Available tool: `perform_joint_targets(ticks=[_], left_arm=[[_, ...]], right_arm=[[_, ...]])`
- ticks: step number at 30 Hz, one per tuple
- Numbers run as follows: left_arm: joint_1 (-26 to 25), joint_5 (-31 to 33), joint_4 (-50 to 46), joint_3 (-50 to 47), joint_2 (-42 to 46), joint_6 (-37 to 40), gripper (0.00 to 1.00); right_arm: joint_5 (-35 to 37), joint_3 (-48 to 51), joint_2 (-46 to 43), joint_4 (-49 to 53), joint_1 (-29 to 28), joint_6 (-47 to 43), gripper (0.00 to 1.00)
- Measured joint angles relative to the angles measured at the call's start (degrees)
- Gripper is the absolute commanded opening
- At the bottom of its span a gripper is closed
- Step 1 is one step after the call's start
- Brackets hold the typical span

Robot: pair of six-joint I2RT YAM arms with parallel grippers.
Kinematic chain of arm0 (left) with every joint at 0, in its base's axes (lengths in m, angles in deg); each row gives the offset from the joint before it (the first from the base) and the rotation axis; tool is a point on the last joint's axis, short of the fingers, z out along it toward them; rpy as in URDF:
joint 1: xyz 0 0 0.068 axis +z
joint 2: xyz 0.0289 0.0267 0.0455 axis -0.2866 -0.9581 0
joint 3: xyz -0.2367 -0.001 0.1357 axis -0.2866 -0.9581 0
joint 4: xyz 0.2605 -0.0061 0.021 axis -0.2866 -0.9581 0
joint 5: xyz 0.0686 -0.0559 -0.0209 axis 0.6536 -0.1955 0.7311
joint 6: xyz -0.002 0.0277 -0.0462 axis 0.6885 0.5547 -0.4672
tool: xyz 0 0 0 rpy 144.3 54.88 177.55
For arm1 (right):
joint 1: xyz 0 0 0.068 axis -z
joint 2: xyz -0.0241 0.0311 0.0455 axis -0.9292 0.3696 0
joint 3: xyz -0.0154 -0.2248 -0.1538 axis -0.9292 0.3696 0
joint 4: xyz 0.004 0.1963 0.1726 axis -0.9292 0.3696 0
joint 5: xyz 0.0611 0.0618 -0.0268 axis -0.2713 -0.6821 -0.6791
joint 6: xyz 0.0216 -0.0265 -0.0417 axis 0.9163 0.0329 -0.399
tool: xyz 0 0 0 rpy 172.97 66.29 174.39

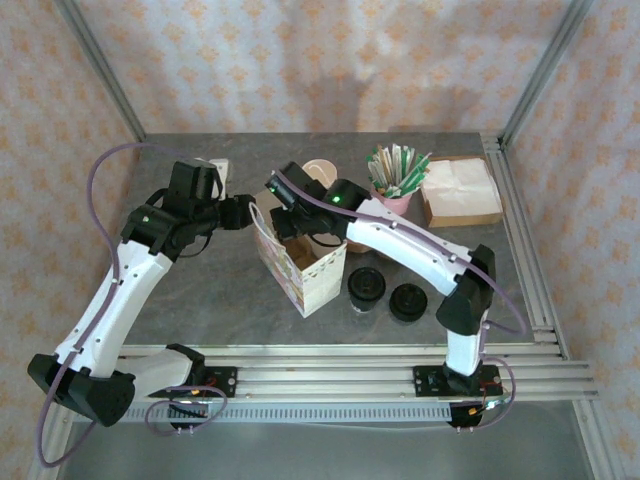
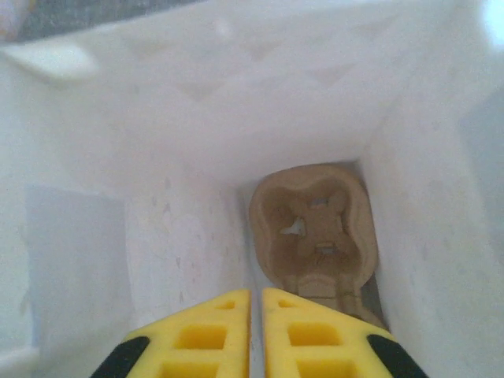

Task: Pack the takeout coffee

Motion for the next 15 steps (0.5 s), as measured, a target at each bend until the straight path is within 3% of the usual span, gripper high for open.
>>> perform_joint_targets(ticks=[5, 15], left_arm=[[0.00, -0.02, 0.00, 0.00, 0.00, -0.02, 0.61], [0.00, 0.00, 0.02, 0.00, 0.00, -0.04, 0.61]], right_arm=[[0.42, 1.84, -0.94, -1.09, 0.00, 0.72, 0.00], [0.11, 2.47, 1.33, -1.09, 0.92, 0.31, 0.00]])
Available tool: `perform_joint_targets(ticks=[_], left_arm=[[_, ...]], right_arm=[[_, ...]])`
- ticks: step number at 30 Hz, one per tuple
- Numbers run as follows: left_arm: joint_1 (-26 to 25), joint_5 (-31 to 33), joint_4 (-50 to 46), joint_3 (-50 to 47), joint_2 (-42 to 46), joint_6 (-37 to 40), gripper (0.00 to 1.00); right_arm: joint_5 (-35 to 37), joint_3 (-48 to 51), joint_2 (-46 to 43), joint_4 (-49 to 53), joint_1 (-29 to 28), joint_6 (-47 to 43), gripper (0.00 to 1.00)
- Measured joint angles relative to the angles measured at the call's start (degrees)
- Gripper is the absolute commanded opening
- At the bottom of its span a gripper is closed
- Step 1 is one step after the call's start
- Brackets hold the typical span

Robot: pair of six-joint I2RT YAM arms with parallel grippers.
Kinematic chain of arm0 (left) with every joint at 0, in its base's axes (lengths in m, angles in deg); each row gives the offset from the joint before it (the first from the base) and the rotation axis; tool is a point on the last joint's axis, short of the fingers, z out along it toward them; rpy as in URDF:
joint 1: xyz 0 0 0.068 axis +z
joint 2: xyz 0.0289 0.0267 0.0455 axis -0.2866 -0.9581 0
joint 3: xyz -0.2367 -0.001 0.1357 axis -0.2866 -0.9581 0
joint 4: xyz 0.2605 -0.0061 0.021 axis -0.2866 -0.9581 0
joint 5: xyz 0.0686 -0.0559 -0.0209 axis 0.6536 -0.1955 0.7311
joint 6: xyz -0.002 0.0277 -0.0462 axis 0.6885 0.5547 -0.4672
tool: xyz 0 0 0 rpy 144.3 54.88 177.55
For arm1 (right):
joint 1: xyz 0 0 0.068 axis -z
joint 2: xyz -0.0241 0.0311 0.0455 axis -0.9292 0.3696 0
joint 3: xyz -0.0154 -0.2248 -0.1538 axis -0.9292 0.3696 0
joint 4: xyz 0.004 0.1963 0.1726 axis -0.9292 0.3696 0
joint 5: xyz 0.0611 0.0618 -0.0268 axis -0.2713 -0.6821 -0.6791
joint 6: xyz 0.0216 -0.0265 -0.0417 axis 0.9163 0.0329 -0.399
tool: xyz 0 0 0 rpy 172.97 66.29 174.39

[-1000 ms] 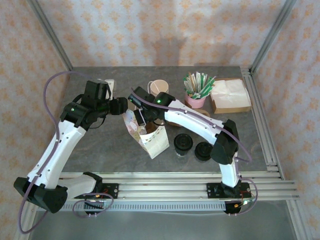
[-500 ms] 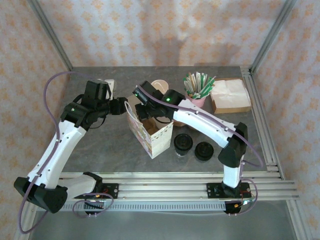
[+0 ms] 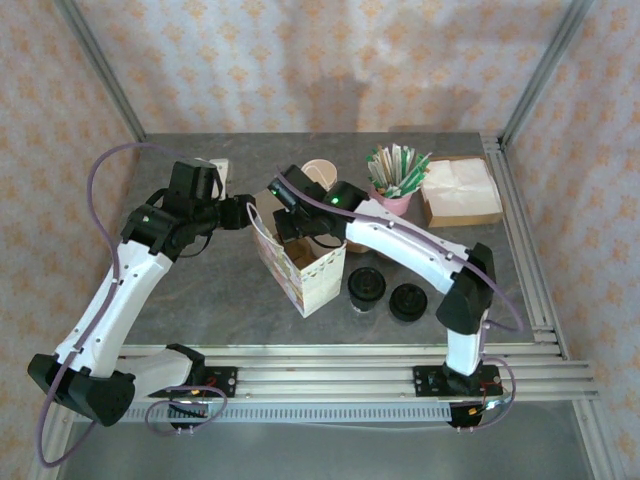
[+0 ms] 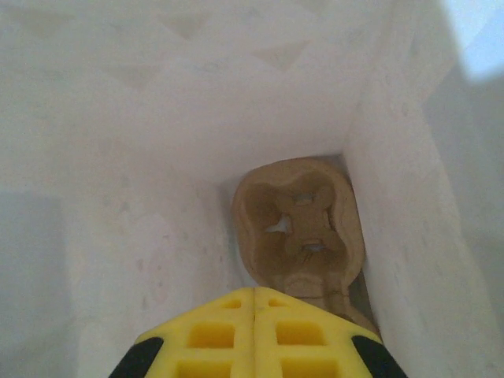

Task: Pack the takeout coffee

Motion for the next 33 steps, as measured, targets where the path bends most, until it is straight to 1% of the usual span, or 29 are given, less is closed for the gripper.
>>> perform_joint_targets(ticks=[7, 17, 33], left_arm=[[0.00, 0.02, 0.04, 0.00, 0.00, -0.85, 0.61], [0.00, 0.02, 0.15, 0.00, -0.04, -1.46, 0.61], [0.00, -0.02, 0.33, 0.00, -0.17, -1.44, 0.61]], right_arm=[[-0.85, 0.07, 4.52, 0.02, 0.09, -0.66, 0.00], [-2.38, 2.73, 5.01, -0.42, 0.09, -1.05, 0.00], [-4.68, 4.22, 9.94, -2.40, 0.92, -1.05, 0.00]])
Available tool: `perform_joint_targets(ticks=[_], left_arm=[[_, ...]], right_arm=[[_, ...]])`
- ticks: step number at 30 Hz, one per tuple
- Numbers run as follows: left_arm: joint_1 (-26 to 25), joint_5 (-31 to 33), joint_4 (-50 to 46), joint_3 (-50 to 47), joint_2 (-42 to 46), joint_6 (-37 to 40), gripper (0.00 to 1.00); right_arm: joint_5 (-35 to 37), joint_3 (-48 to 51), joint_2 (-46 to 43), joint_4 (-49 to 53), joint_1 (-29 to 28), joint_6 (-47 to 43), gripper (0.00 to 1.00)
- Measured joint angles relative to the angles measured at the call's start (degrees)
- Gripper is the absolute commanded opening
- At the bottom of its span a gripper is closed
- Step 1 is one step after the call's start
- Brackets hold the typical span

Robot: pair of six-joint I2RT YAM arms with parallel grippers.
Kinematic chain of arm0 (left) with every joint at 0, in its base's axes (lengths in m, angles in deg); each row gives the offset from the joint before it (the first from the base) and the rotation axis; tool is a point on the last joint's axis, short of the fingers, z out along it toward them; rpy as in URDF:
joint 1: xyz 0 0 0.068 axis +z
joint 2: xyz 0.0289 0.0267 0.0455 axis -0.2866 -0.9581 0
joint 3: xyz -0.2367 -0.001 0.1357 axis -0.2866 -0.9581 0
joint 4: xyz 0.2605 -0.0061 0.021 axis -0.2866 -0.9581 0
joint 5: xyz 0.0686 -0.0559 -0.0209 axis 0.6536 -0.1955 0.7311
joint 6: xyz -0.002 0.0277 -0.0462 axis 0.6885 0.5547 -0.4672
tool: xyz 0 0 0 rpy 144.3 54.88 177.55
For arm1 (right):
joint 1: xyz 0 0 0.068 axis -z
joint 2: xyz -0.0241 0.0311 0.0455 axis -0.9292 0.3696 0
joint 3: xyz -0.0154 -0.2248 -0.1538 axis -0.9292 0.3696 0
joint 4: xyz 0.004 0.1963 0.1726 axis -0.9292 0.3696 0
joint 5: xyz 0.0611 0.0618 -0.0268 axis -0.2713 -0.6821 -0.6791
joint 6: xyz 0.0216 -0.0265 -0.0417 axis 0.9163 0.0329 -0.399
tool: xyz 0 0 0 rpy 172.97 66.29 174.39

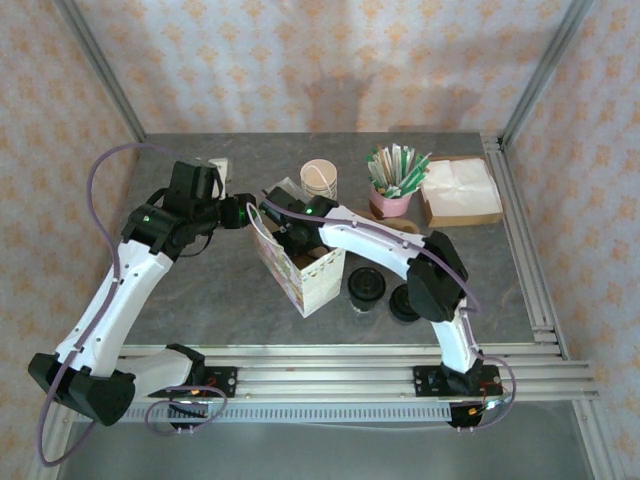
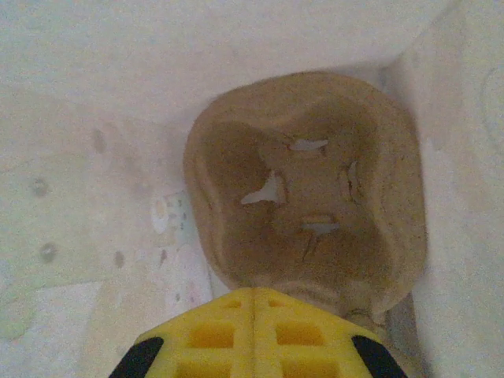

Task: Pack the takeout coffee

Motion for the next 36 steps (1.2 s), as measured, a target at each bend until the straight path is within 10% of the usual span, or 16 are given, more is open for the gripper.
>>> perform_joint_targets(ticks=[36], left_arm=[[0.00, -0.02, 0.52, -0.44, -0.35, 0.00, 0.61]], right_arm=[[-3.45, 5.49, 3.13, -4.00, 0.79, 2.19, 0.00]])
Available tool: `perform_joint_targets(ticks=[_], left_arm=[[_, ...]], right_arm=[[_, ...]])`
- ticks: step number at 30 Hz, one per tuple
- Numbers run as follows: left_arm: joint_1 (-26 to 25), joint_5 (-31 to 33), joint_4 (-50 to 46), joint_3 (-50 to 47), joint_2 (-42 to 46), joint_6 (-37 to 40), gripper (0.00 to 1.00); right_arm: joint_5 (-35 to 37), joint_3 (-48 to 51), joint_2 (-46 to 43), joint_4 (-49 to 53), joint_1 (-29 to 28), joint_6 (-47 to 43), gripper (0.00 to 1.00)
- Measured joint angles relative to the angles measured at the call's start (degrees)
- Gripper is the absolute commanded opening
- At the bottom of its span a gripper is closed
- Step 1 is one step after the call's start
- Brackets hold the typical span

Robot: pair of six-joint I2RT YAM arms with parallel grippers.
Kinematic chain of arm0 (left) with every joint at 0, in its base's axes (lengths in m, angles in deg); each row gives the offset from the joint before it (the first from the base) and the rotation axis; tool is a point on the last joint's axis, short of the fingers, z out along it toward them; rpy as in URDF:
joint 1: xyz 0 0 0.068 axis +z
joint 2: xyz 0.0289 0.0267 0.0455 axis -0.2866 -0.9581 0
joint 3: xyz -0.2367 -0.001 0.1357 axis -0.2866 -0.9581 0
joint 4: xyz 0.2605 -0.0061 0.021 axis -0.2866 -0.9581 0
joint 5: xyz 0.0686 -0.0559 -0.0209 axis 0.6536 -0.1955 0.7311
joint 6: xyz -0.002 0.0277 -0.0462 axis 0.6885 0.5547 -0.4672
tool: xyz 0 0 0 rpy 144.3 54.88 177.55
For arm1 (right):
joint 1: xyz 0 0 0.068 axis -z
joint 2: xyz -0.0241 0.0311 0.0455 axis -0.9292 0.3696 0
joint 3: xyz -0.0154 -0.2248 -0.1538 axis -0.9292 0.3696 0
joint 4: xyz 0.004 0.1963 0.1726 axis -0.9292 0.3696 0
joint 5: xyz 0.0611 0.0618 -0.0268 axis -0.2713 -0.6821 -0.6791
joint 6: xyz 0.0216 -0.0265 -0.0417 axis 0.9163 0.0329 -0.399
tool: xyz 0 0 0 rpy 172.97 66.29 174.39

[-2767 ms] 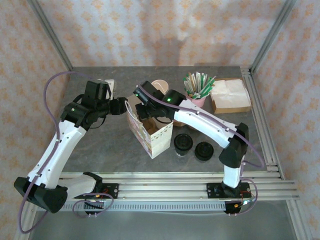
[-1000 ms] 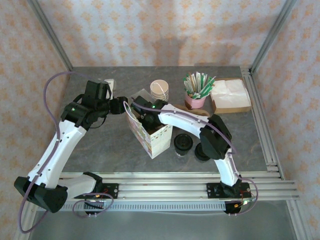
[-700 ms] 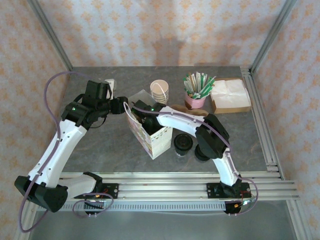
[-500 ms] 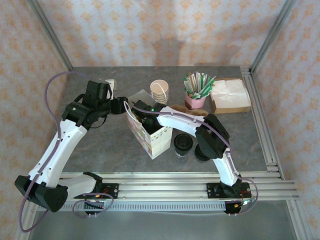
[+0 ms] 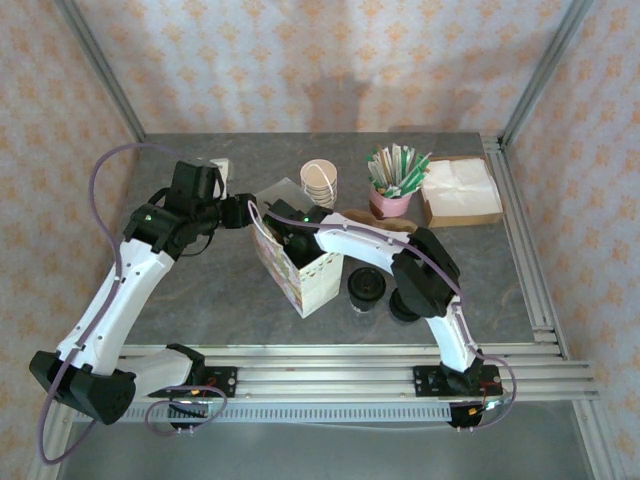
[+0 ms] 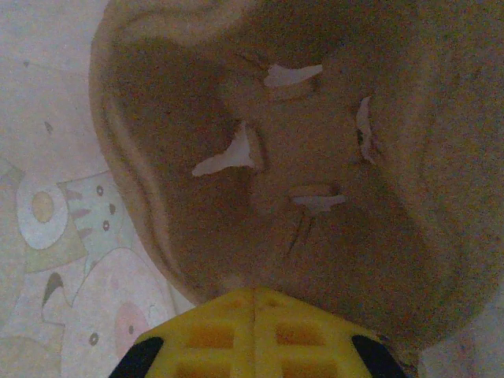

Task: Pack the takeout coffee

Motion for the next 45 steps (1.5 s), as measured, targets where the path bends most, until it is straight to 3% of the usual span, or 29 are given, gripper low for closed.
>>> perform_joint_targets(ticks=[16, 45], left_arm=[[0.00, 0.02, 0.15, 0.00, -0.02, 0.00, 0.61], [-0.02, 0.00, 0.61, -0.20, -0.02, 0.00, 0.61]], right_arm=[[6.49, 1.44, -4.11, -6.71, 0.00, -1.31, 0.00], [5.68, 3.54, 2.43, -6.36, 0.00, -0.31, 0.00]])
